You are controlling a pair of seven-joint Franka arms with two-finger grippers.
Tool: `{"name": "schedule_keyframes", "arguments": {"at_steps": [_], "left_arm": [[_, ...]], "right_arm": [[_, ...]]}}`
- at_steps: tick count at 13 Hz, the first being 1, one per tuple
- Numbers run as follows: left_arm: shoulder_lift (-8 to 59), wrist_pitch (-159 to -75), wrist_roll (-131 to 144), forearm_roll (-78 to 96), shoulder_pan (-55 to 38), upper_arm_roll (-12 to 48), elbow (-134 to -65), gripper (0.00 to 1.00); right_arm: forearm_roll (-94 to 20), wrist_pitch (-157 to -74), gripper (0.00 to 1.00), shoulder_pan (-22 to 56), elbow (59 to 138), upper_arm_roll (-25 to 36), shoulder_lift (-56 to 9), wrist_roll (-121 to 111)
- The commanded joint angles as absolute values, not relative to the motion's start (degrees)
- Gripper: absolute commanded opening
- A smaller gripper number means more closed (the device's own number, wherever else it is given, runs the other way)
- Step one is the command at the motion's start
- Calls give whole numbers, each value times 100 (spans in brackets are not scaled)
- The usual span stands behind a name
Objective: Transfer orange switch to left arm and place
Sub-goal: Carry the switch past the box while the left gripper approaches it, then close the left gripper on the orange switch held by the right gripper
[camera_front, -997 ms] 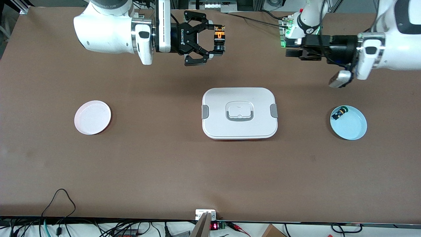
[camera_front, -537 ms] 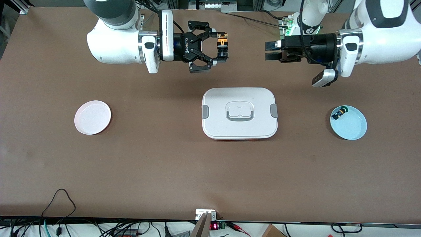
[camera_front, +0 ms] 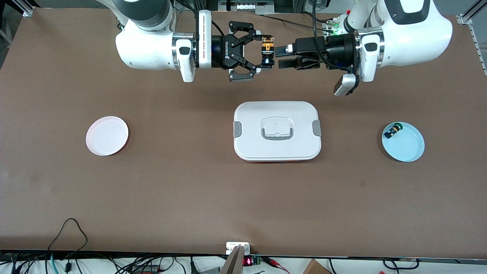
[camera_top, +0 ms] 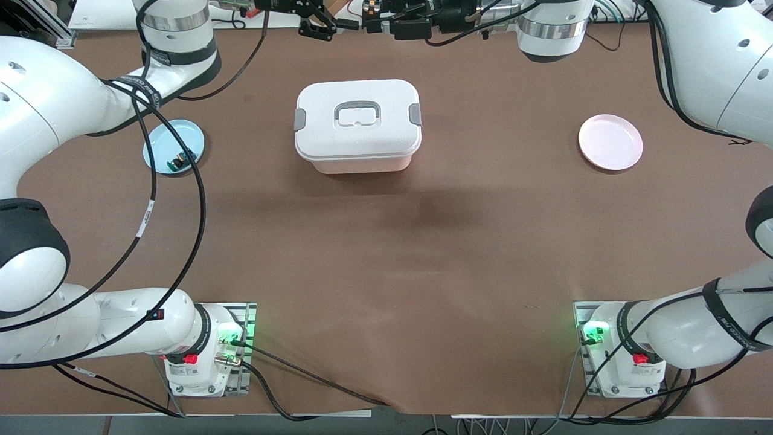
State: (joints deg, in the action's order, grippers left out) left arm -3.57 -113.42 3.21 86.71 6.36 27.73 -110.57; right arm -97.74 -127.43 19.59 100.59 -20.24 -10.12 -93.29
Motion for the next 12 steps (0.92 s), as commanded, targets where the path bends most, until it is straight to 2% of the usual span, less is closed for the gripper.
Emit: {"name": "schedule_keyframes", "arguments": {"at_steps": [1, 3, 7, 8, 9, 10, 11, 12], "left_arm": [[-501, -11382, 264, 8842, 685, 2830, -11171, 95], [-606, -11128, 290, 8842, 703, 2821, -11302, 94], [-729, -10882, 316, 8842, 694, 2830, -11408, 82], [-747, -10794, 325, 8842, 720, 2821, -11426, 76], [-747, -10697, 334, 8842, 738, 2821, -11426, 65], [-747, -10670, 334, 8842, 747, 2804, -11426, 50], [-747, -10670, 334, 8842, 747, 2804, -11426, 39], [-747, -10670, 325, 8842, 747, 2804, -11417, 31]], "right_arm": [[-9967, -12806, 0, 2021, 10063, -2039, -993, -9457], [-9967, -12806, 0, 2021, 10063, -2039, -993, -9457], [-9967, -12823, 0, 2021, 10063, -2039, -976, -9439], [-9967, -12875, 0, 2030, 10063, -2039, -967, -9439], [-9967, -12885, 0, 2056, 10063, -2039, -967, -9439], [-9967, -12893, 0, 2057, 10063, -2039, -967, -9431], [-9967, -12894, 0, 2057, 10063, -2039, -967, -9431], [-9967, -12894, 0, 2057, 10063, -2039, -958, -9422]]}}
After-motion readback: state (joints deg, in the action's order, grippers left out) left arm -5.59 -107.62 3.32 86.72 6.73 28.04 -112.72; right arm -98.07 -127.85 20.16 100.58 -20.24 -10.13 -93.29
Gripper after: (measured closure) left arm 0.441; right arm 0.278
